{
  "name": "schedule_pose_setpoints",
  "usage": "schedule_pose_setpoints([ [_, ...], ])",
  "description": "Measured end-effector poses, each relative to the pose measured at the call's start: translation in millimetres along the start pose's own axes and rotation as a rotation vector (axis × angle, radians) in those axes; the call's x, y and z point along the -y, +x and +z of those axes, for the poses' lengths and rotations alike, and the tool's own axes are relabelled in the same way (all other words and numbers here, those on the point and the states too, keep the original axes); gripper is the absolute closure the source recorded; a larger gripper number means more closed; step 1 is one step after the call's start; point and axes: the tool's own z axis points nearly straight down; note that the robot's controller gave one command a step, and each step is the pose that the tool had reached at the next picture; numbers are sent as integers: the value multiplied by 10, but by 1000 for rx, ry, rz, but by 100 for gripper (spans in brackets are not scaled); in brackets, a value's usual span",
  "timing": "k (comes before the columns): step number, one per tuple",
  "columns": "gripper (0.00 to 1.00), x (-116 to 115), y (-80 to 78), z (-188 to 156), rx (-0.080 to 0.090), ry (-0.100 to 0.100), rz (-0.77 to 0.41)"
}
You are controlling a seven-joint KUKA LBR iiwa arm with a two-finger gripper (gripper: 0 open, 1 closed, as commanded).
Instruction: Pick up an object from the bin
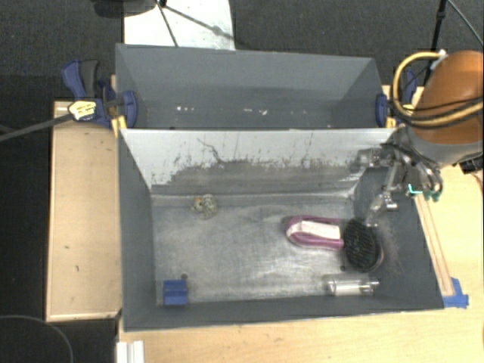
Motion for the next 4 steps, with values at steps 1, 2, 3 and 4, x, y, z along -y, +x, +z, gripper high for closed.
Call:
schedule_pose_setpoints([
  [1, 0, -225, 520, 1148, 4, 0, -29],
  [2, 100, -215, 501, 1105, 6, 2, -36],
  [3, 0, -216, 497, 1110, 9, 2, -38],
  [4, 0, -568, 287, 606, 13, 0, -28],
])
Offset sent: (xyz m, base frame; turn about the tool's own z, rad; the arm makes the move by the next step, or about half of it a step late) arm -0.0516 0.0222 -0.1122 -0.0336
